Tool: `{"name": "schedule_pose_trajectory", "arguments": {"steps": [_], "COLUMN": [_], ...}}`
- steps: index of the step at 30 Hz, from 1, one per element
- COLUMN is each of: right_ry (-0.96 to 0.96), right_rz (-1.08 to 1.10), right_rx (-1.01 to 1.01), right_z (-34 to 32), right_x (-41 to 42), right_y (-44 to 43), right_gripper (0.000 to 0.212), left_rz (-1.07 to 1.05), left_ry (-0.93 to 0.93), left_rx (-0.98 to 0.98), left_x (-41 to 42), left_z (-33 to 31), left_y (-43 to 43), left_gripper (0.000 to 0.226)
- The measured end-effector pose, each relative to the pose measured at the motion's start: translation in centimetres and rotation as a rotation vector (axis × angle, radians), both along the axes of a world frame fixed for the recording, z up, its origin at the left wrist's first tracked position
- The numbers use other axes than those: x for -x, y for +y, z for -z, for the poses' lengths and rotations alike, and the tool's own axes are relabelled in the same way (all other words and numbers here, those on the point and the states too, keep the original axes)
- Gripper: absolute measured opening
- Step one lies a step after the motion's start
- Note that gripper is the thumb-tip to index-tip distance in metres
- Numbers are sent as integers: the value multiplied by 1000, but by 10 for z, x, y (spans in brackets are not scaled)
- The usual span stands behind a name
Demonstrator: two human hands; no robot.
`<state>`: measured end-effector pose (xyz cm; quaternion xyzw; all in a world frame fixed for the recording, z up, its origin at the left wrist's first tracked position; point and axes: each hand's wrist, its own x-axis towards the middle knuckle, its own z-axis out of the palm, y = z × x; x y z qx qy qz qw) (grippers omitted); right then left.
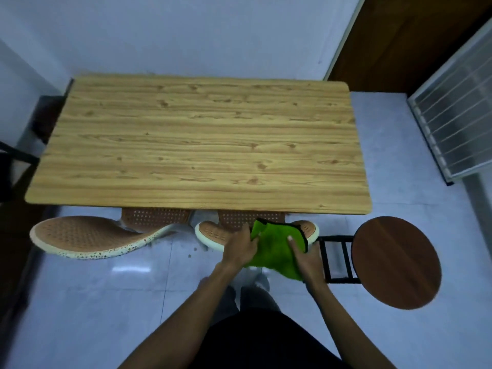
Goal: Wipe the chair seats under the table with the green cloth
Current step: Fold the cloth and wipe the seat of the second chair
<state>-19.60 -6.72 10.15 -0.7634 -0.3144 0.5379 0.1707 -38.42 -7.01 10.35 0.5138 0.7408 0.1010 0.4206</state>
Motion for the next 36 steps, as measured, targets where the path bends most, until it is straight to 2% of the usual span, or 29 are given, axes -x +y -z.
{"name": "schedule_pose_trajectory", "arguments": {"steps": [2, 6, 10, 15, 20, 23, 27, 31, 36], "right_ry": [-93, -272, -214, 34, 137, 200, 284, 312, 197], "right_rz": [-102, -255, -251, -267, -266, -193, -50, 67, 58], "right_rx": [15, -115, -314, -427, -414, -378, -285, -230, -236], "right_z": [-4, -21, -43, -61, -59, -59, -60, -63, -59], "right_x": [6, 23, 57, 113, 182, 235, 304, 360, 413], "right_y": [-9, -22, -27, -25, -46, -73, -106, -130, -148], "right_gripper": [56, 47, 38, 19, 32, 39, 30, 25, 27], "left_rz": [-71, -117, -188, -273, -285, -235, -159, -77, -14], "left_ry": [-57, -30, 21, -13, -49, -53, -67, -50, -49], "left_rx": [-60, -226, -347, -427, -484, -502, -500, -503, -470], "left_x": [0, 12, 44, 107, 185, 245, 319, 379, 428], "left_z": [-5, -18, -36, -51, -48, -40, -40, -45, -36], "left_y": [-7, -21, -30, -47, -67, -83, -103, -114, -123], "left_gripper": [20, 16, 23, 22, 15, 12, 9, 11, 13]}}
